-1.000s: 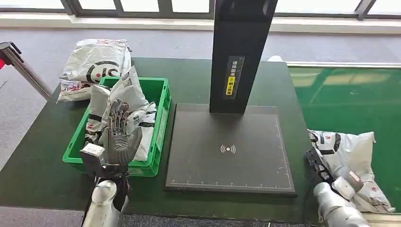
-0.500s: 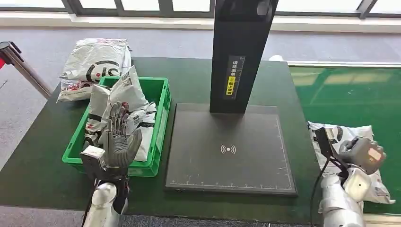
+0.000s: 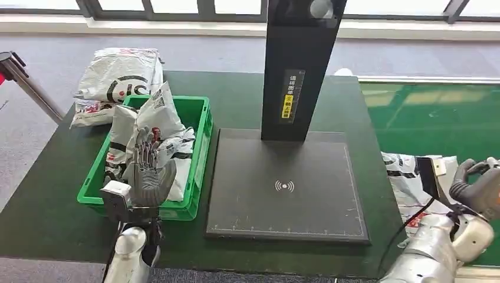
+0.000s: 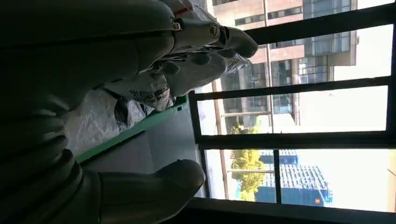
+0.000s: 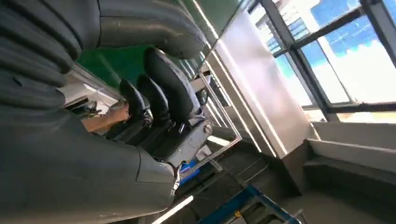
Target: Moved the parcel from conveyor to table for the left to box.
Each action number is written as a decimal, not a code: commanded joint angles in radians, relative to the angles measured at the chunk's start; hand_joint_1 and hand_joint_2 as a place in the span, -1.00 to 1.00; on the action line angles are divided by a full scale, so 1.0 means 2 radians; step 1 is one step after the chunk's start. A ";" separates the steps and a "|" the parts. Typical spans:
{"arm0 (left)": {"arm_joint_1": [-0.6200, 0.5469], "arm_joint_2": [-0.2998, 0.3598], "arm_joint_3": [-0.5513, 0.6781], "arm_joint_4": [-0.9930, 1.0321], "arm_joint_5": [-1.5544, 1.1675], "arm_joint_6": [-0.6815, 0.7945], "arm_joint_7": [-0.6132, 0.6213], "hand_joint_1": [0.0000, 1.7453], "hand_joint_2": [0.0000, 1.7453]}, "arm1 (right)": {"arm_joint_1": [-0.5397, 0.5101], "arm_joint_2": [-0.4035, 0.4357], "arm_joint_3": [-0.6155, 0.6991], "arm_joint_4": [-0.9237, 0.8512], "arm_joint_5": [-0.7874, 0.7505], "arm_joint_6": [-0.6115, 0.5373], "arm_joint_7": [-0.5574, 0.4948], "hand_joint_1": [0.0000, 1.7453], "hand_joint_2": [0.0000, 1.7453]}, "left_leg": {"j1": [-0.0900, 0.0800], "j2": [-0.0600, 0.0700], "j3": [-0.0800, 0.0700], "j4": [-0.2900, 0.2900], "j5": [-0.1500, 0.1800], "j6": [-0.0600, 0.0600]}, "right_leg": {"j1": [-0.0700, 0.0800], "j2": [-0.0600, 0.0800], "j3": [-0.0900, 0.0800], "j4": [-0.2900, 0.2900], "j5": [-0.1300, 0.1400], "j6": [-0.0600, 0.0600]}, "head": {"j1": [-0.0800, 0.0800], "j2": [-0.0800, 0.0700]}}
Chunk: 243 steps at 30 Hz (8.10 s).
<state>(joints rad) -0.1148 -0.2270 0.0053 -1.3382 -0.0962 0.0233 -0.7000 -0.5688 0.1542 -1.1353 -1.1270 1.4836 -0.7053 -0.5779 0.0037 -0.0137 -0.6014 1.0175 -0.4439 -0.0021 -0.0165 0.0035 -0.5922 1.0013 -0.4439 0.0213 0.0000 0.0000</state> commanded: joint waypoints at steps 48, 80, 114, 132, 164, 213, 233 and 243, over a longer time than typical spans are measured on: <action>-0.007 0.018 -0.001 0.019 0.006 -0.013 0.001 -1.00 1.00 | -0.012 -0.129 0.270 0.446 0.044 0.052 0.437 -1.00 -1.00 | 0.000 0.001 0.001 0.000 0.000 0.000 | 0.000 0.000 0.000 0.000 0.000 -0.001 | 0.000 0.000; -0.012 0.016 0.016 0.017 0.005 -0.016 0.001 -1.00 1.00 | -0.001 -0.131 0.321 0.449 0.044 0.266 0.529 1.00 1.00 | 0.001 0.004 0.007 -0.001 -0.001 0.000 | 0.002 0.002 0.006 -0.002 0.001 -0.001 | 0.000 0.000; -0.003 0.016 0.000 0.012 0.006 0.005 0.001 -1.00 1.00 | -0.033 0.047 -0.071 0.014 -0.087 0.004 -0.060 1.00 1.00 | 0.001 0.000 0.001 0.000 0.000 -0.001 | 0.001 0.000 0.001 0.000 0.000 -0.002 | 0.000 0.000; -0.016 0.016 -0.005 0.026 0.008 0.006 0.001 -1.00 1.00 | -0.009 0.045 0.017 -0.010 -0.174 0.004 -0.052 1.00 1.00 | 0.001 0.001 0.002 -0.001 0.000 -0.001 | 0.001 0.000 0.001 0.000 0.000 -0.002 | 0.000 0.000; -0.026 0.010 -0.004 0.025 -0.003 -0.001 0.001 -1.00 1.00 | 0.111 -0.007 0.492 0.089 -0.353 0.295 -0.060 1.00 1.00 | 0.001 0.001 0.001 0.000 0.000 -0.002 | 0.001 0.000 0.000 0.001 -0.001 -0.003 | 0.000 0.000; -0.095 0.002 -0.242 0.080 -0.173 0.099 0.001 -1.00 1.00 | 0.157 -0.038 0.515 -0.138 -0.676 0.292 -0.060 -1.00 1.00 | 0.001 -0.002 0.000 0.000 0.001 -0.001 | 0.001 -0.004 0.000 0.000 -0.001 -0.003 | 0.000 0.000; -0.249 -0.061 -0.331 0.424 -0.198 0.167 0.075 -1.00 1.00 | 0.156 -0.034 0.529 -0.109 -0.645 0.209 -0.060 -1.00 1.00 | 0.000 0.002 0.001 0.000 0.000 -0.001 | 0.000 0.001 0.000 0.000 0.001 -0.001 | 0.000 0.000; -0.262 -0.061 -0.452 0.530 -0.157 0.162 0.204 -1.00 1.00 | 0.148 -0.035 0.542 -0.080 -0.600 0.201 -0.060 -1.00 1.00 | 0.000 0.003 0.002 -0.001 0.000 -0.001 | 0.000 0.002 0.000 0.000 0.001 -0.001 | 0.000 0.000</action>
<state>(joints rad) -0.5745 -0.3590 -0.6761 -0.5210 -0.4333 0.3708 -0.4096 -0.2323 0.0683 -0.0401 -1.3920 0.2392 -0.2831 -0.7004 0.0033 -0.0105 -0.6013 1.0176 -0.4433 -0.0039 -0.0169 0.0057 -0.5953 1.0030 -0.4427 0.0196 0.0000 0.0000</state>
